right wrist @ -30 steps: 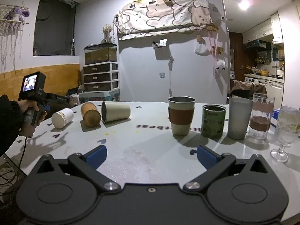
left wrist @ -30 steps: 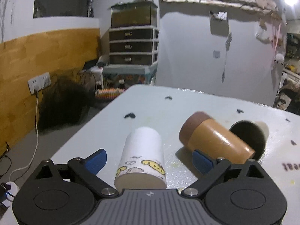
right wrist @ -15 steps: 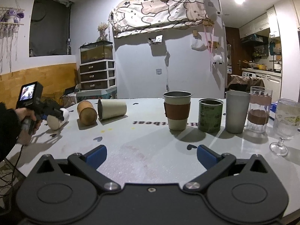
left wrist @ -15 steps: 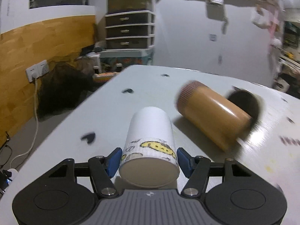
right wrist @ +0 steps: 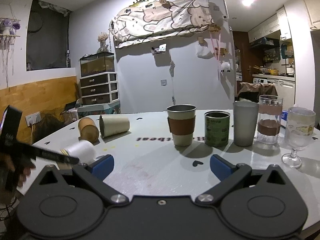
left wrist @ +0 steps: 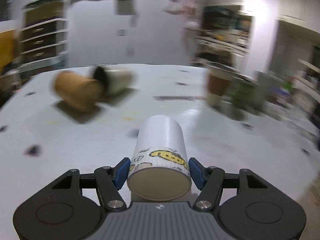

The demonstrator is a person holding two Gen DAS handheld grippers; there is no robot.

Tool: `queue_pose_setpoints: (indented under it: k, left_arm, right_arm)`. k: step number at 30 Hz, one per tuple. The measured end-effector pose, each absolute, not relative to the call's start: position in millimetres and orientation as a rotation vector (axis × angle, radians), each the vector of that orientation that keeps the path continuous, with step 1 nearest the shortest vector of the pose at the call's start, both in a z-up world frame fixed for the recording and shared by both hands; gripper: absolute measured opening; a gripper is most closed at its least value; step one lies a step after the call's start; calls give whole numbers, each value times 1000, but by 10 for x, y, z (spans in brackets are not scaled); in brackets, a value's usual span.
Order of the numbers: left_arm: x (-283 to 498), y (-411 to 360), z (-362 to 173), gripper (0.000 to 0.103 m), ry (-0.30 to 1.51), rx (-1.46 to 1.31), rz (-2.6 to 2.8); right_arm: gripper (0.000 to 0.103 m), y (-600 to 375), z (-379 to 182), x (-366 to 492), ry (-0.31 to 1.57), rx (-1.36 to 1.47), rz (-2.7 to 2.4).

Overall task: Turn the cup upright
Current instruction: 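Carry the white paper cup with the left tool toward the right tool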

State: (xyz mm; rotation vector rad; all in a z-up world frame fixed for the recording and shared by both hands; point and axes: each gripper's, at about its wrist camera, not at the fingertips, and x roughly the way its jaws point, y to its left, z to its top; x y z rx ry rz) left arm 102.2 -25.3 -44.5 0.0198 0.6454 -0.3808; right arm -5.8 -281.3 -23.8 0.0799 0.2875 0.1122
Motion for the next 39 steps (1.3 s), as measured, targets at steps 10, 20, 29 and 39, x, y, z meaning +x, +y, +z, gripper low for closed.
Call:
queue_pose_setpoints:
  k: [10, 20, 29, 39]
  left_arm:
    - [452, -1022, -575, 64, 576, 138, -600]
    - [450, -977, -606, 80, 555, 192, -577]
    - [526, -742, -619, 85, 559, 119, -511]
    - [737, -531, -611, 84, 547, -4, -404]
  right_arm:
    - [103, -2920, -165, 312, 384, 156, 107]
    - [103, -2506, -342, 1384, 666, 136, 213]
    - [103, -2573, -577, 1531, 776, 105, 194]
    - [103, -2924, -544, 1092, 783, 113, 116]
